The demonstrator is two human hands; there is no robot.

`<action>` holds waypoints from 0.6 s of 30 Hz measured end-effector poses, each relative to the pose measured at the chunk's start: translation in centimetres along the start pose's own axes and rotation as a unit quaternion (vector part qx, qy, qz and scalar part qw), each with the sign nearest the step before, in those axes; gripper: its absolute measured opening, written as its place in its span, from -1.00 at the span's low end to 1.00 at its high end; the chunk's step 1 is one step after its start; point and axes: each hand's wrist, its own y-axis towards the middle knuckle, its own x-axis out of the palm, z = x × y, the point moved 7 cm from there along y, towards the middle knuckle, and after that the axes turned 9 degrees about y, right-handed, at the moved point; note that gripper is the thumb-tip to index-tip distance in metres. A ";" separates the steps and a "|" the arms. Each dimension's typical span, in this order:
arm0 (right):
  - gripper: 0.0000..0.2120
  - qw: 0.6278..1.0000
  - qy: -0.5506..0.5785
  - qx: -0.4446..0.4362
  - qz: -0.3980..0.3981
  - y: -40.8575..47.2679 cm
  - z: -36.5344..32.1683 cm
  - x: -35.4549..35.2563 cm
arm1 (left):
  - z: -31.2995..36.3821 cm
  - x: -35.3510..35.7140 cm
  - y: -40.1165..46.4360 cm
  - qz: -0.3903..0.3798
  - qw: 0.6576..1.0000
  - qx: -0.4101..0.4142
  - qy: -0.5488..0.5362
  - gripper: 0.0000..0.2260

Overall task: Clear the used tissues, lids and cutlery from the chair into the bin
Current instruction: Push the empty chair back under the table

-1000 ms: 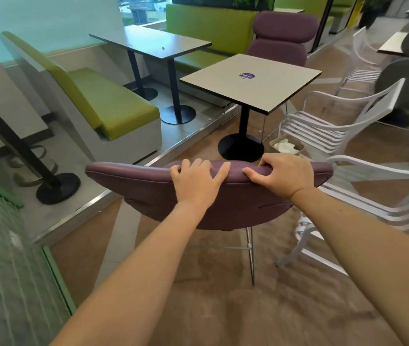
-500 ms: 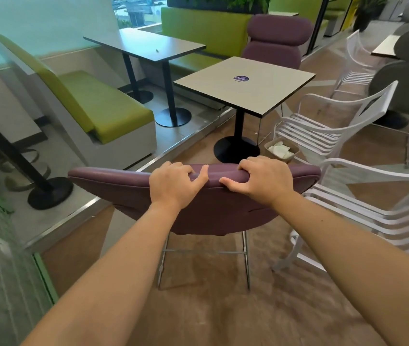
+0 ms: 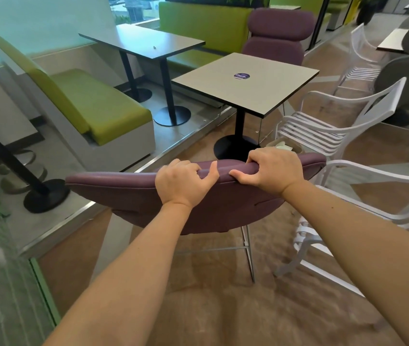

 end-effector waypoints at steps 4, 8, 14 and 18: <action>-0.36 0.999 0.009 0.000 -0.031 2.5 1.3 1.2 | 0.2 1.6 2.0 0.008 1.000 0.000 0.000 -0.50; -0.35 0.999 0.019 0.006 -0.036 5.2 2.3 2.6 | -0.2 3.3 4.3 0.020 1.000 -0.006 0.004 -0.52; -0.35 0.998 0.034 0.010 -0.045 10.5 3.6 5.4 | -1.3 7.3 8.7 0.013 1.000 -0.013 0.016 -0.52; -0.35 0.998 0.040 0.009 -0.053 14.1 4.2 7.2 | -2.4 9.8 11.7 0.012 1.000 -0.013 0.012 -0.52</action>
